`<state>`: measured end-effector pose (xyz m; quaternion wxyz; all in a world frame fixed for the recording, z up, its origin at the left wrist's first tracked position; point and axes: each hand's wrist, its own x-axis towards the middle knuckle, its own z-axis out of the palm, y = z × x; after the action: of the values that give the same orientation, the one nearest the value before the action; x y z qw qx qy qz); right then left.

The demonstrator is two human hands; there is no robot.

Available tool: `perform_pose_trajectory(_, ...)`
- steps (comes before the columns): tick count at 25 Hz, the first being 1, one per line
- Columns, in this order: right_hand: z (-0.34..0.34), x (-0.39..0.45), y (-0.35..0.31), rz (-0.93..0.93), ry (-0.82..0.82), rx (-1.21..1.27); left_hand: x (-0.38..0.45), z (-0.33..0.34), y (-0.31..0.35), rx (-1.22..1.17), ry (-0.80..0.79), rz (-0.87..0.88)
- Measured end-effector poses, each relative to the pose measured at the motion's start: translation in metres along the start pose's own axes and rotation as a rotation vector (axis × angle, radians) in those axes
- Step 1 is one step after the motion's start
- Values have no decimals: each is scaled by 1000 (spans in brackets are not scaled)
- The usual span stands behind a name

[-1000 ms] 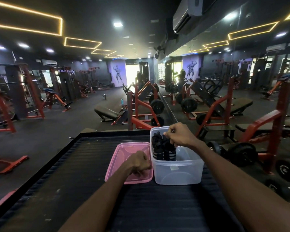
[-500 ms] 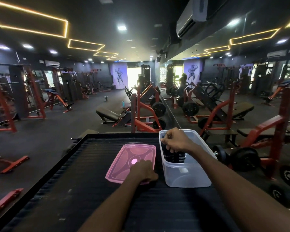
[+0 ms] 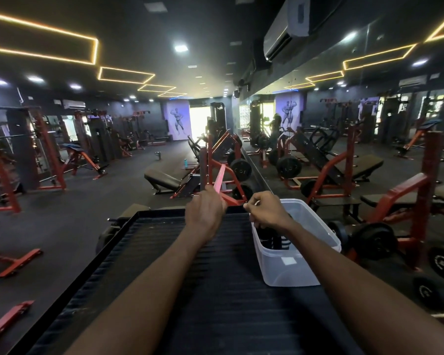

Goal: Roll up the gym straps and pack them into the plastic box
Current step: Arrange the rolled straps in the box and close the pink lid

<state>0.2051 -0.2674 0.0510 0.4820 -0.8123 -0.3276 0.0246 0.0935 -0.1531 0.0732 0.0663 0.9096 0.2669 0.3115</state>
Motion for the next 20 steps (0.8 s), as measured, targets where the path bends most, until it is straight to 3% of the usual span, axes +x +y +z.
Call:
perform_pose_trajectory(4,-1,5,0,114,96,176,12,-37,26,-252,207,63)
perform_pose_trajectory(8,-17,19,6,255,224,290,24,-39,58,-587,277,-86)
perform_pose_trajectory(11,-41,14,17,340,313,342,22,-18,72,-740,189,-177)
perform_pose_trajectory(13,-59,-6,16,381,370,239,16,-5,77,-798,68,-252)
perform_pose_trajectory(20,-89,-31,46,427,415,-82,-24,29,87,-604,-177,-313)
